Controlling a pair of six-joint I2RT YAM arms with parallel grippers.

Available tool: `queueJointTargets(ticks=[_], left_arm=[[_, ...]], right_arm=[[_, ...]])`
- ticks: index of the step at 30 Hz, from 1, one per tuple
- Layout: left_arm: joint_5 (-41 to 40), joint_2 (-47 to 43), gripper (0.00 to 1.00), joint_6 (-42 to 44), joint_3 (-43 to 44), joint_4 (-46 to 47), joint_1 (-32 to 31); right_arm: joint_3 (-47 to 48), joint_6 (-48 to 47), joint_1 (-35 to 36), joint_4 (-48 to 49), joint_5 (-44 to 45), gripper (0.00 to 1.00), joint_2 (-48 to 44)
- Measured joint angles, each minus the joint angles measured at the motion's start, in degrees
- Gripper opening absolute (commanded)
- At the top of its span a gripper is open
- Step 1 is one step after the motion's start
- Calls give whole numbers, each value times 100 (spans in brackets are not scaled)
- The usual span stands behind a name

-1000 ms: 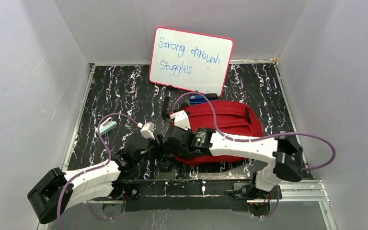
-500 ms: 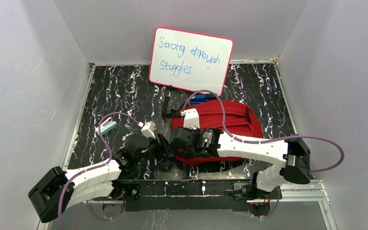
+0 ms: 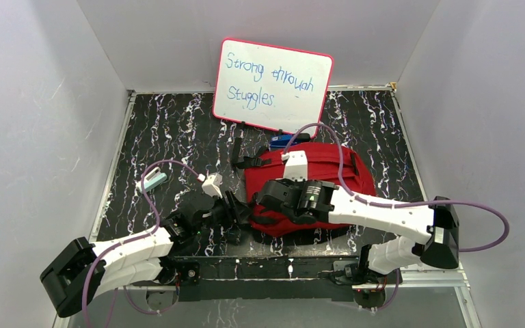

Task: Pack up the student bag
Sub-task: Zip the student bag at the center of the board.

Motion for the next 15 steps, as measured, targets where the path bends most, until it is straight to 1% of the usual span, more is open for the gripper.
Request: queueJointTargets(ticks=[5,12,15], left_arm=[[-17,2,49,0,37,-98,-4],[-76,-9,49,-2,66,-195,-7],[-90,-20,48,2,103,-260,-9]], right_arm=[[-44,238,-107,-562,247,0,-221],[-44,837,-197,-1449,575,0,-339],[-44,992,-332,-1674,627,0,-402]])
